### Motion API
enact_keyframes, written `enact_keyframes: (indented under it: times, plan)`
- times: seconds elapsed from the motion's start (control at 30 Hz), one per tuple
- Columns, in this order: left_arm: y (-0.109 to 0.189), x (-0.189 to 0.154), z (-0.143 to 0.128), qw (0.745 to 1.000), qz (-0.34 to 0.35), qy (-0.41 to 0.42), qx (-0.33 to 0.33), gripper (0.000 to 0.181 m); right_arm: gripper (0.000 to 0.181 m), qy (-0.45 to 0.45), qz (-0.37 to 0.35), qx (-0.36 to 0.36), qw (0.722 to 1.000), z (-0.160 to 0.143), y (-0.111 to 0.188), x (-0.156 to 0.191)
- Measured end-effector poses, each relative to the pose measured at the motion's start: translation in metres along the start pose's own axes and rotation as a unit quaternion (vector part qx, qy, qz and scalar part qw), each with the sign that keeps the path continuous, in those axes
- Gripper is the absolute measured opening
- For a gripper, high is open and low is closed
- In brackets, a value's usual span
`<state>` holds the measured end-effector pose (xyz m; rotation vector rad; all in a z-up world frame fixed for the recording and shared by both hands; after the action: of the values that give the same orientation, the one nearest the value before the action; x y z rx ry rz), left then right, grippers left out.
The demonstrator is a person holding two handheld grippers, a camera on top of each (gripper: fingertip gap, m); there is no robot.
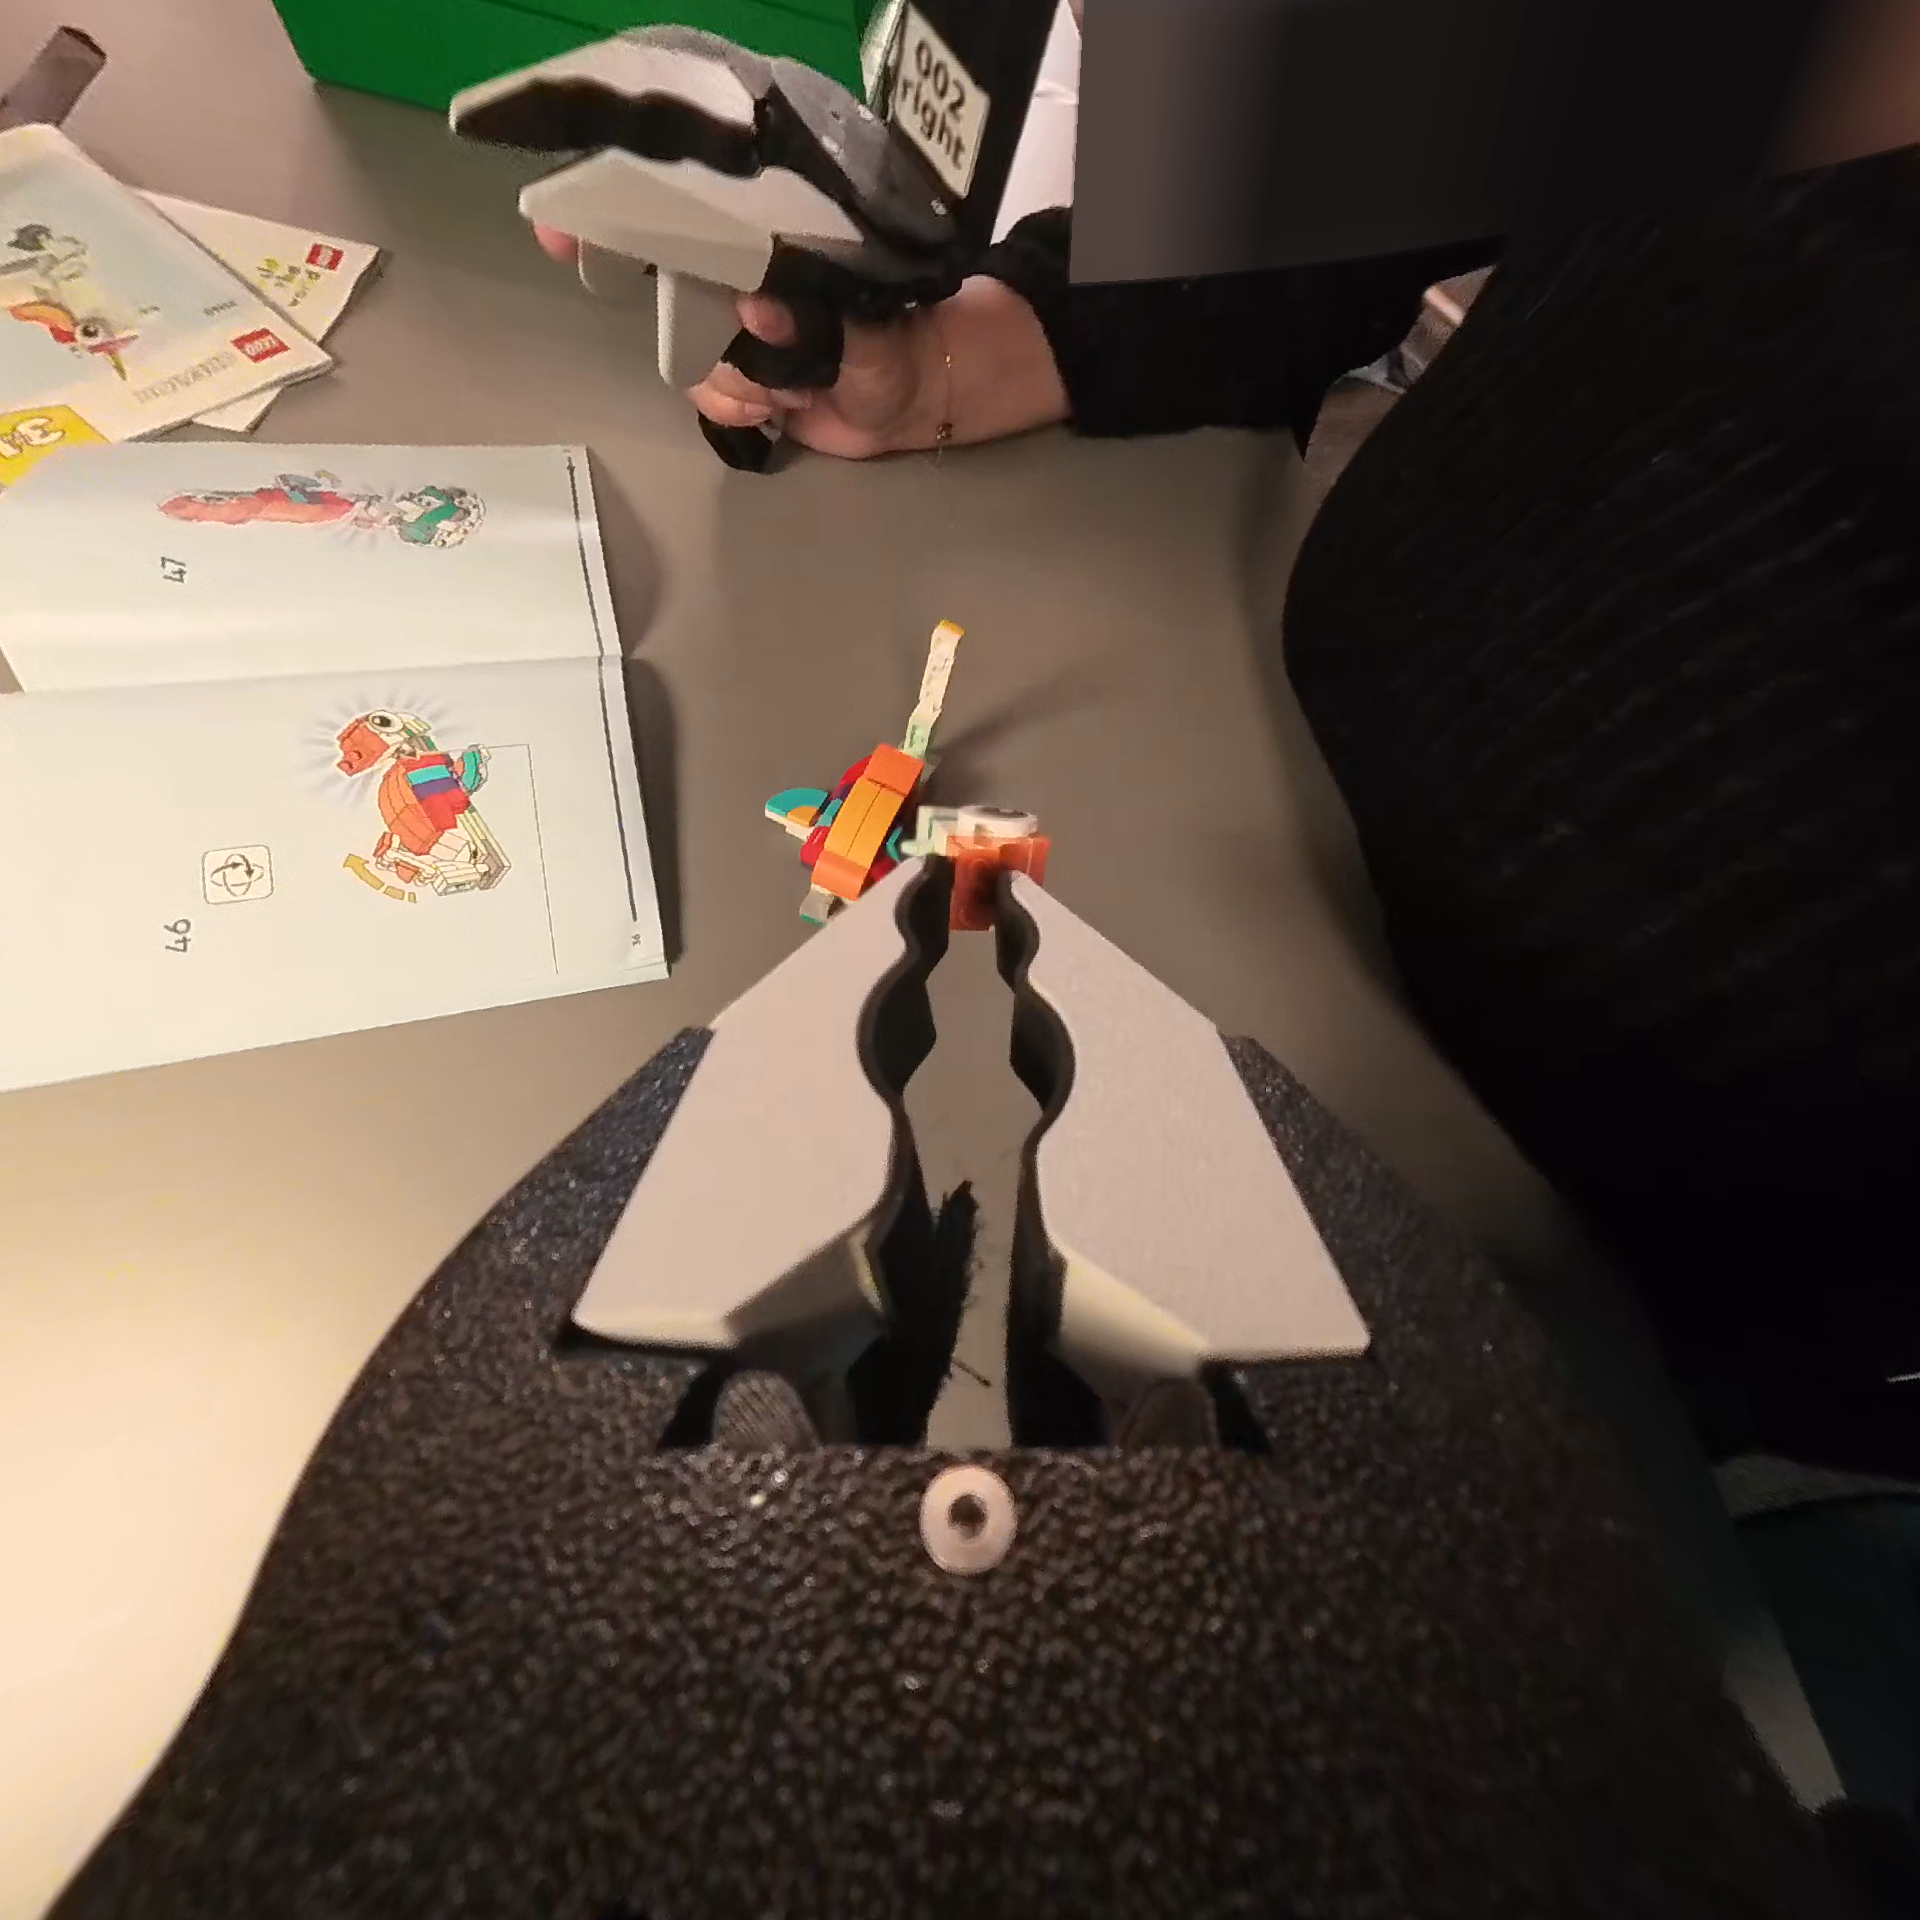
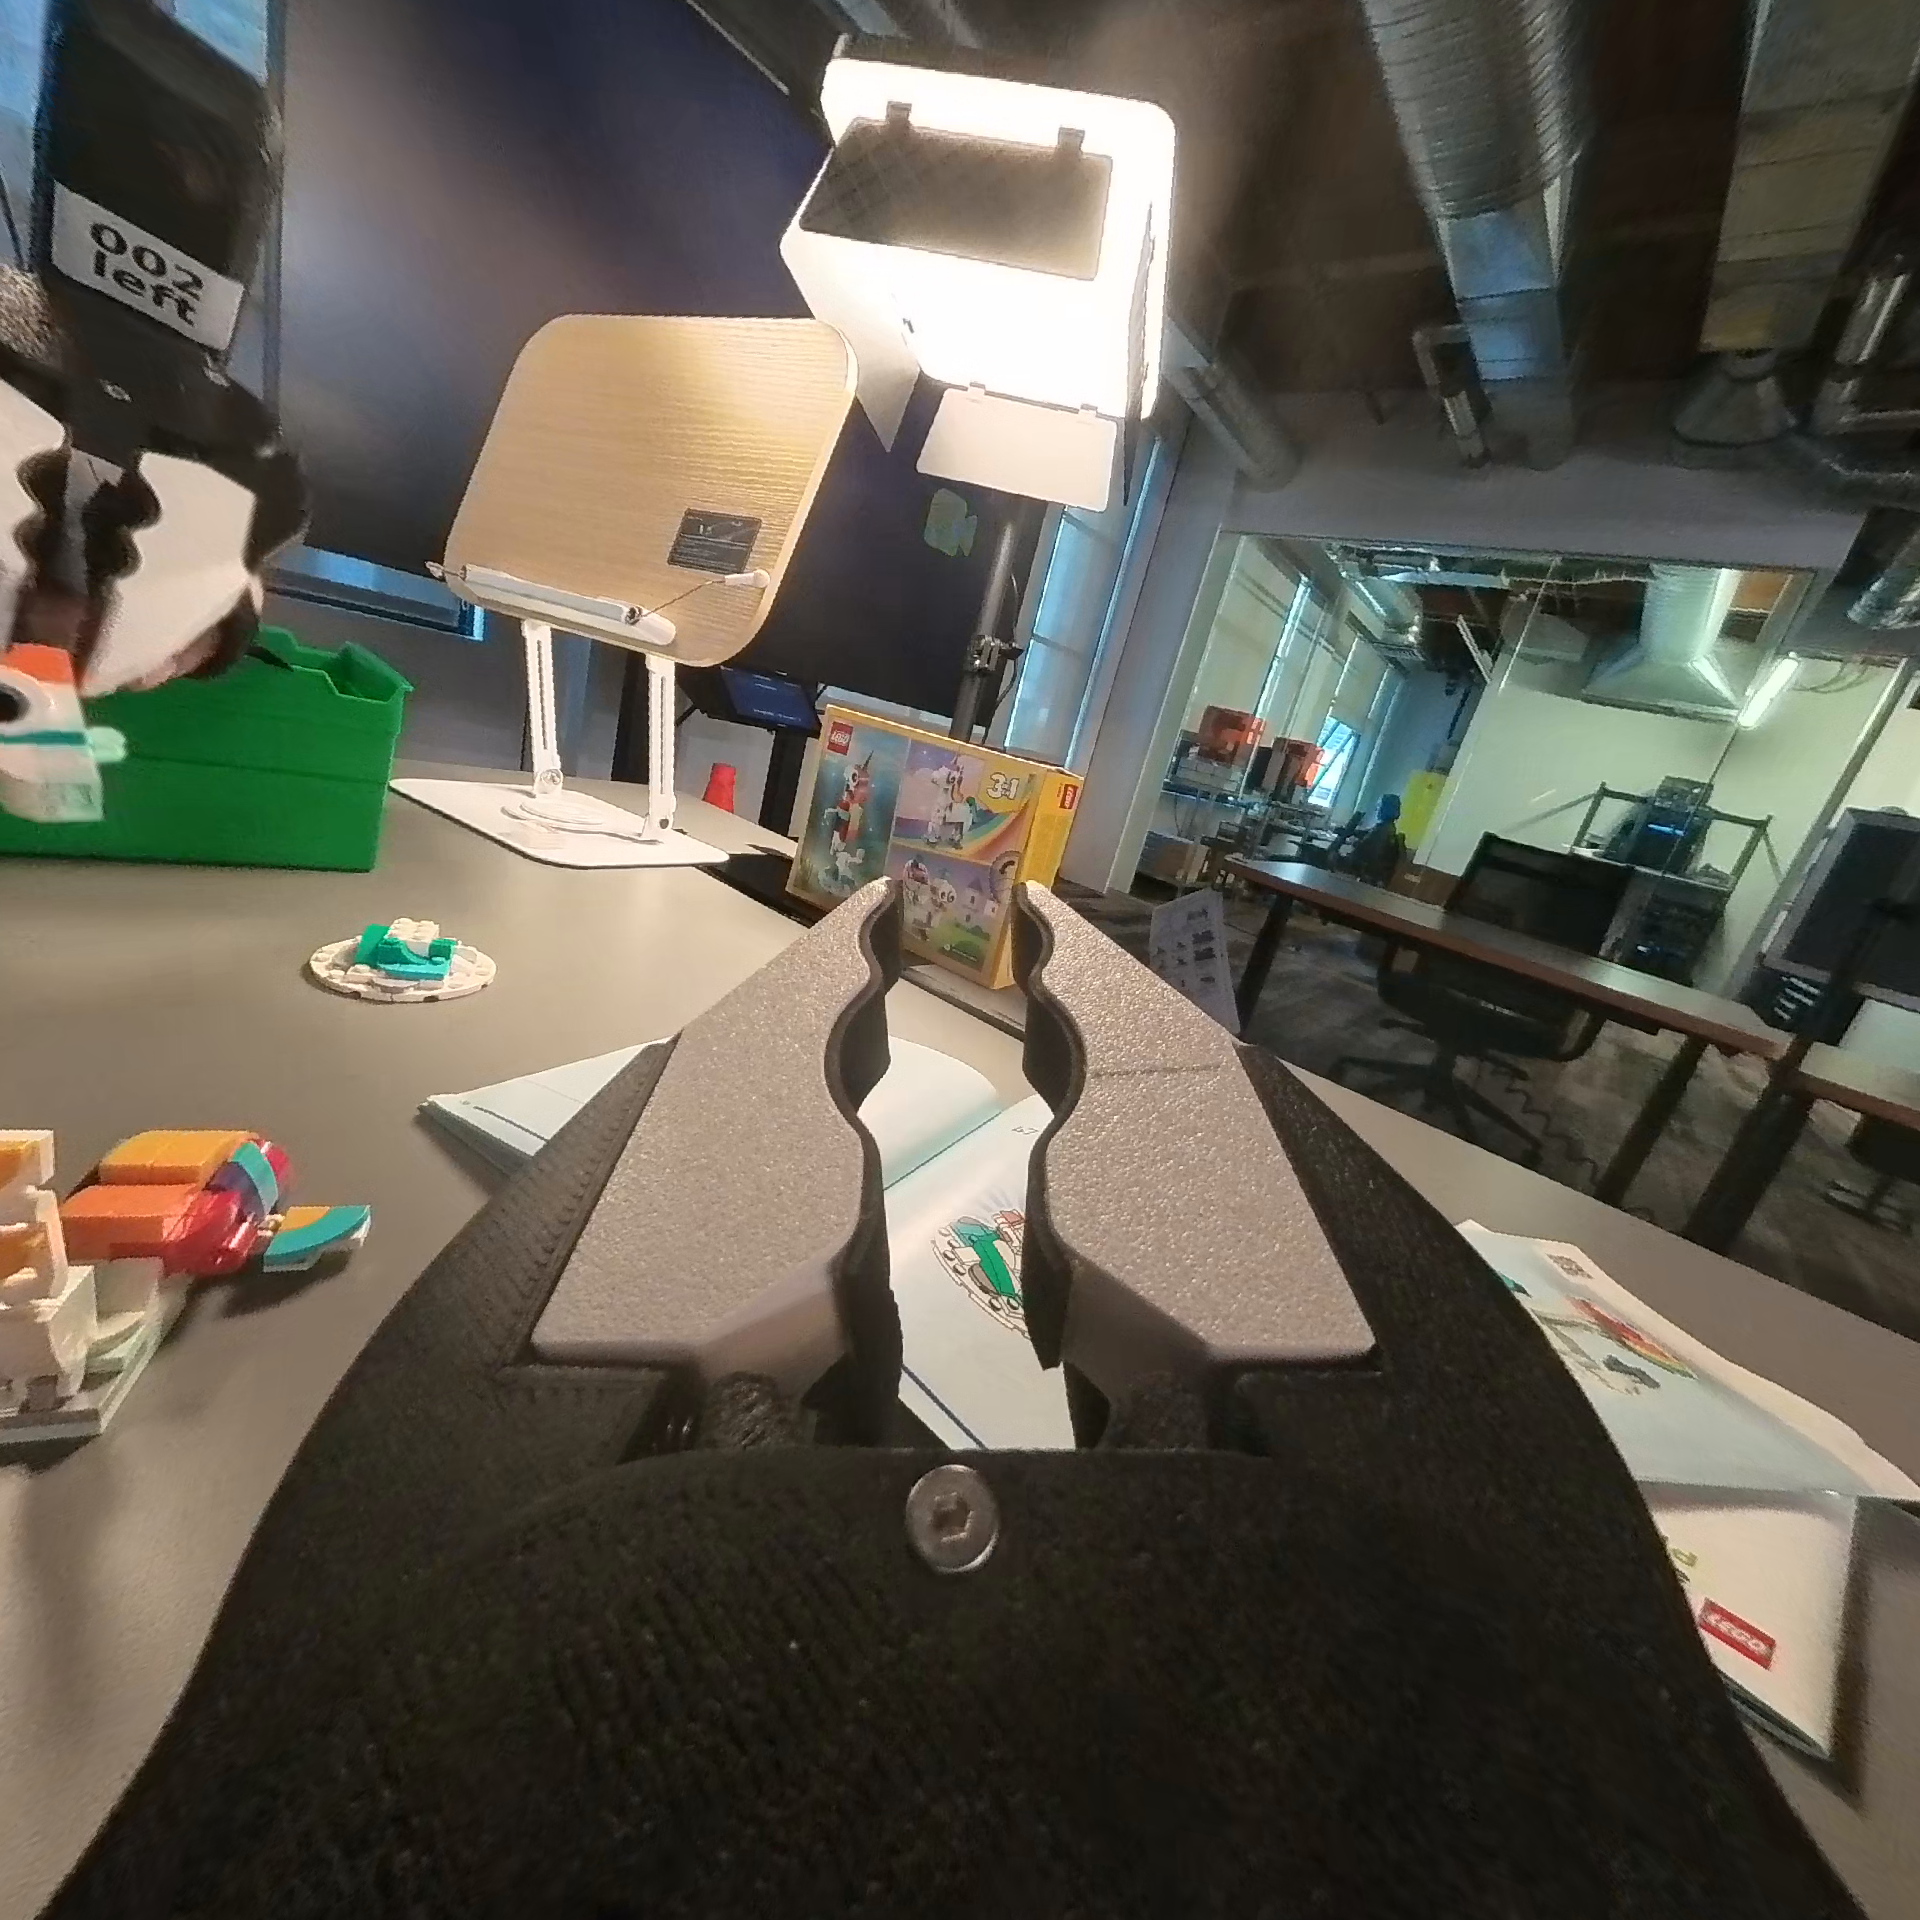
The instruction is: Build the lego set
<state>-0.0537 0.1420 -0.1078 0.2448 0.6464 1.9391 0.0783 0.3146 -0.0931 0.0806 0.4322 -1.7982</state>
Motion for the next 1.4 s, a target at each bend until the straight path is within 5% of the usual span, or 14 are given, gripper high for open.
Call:
enact_keyframes:
  times: [0.17,0.3,0.43,0.53,0.63,0.8,1.17,1.4]
  plan:
    - [-0.007,0.003,-0.011,0.999,0.025,0.032,0.006,0.006,0.018,0.0,-0.002,0.0,1.0,0.0,0.001,-0.001]
    - [-0.02,0.016,-0.034,0.985,0.114,0.129,0.03,0.006,0.018,-0.002,-0.004,0.0,1.0,0.0,0.001,-0.002]
    - [-0.031,0.014,-0.039,0.955,0.171,0.239,-0.04,0.006,0.018,-0.001,-0.005,0.0,1.0,0.0,0.001,-0.002]
    - [-0.026,0.013,-0.035,0.939,0.248,0.213,-0.108,0.006,0.018,-0.001,-0.005,0.0,1.0,0.0,0.001,-0.002]
    - [-0.023,0.015,-0.053,0.921,0.342,0.17,-0.072,0.006,0.018,0.001,-0.004,0.001,1.0,0.0,0.001,-0.001]
    - [-0.015,0.014,-0.068,0.899,0.407,0.157,-0.046,0.006,0.018,0.007,-0.006,0.002,1.0,0.0,0.001,-0.001]
    - [-0.016,0.001,-0.092,0.906,0.395,0.154,-0.013,0.006,0.019,0.032,-0.059,0.004,0.998,0.003,0.008,-0.016]
    - [-0.016,-0.002,-0.113,0.902,0.405,0.134,0.063,0.006,0.019,0.053,-0.098,0.015,0.994,0.002,0.012,-0.027]
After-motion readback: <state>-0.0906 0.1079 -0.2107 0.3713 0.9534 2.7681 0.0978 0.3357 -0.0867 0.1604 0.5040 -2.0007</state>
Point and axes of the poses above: each gripper's, where its closed fingertips meet, y back along the fingers, z out of its top, x = y × z across the jaws, the point moved 1 cm from there along y, back along the fingers, and after that the axes turned 7 degrees about z, right-handed, at the moved point
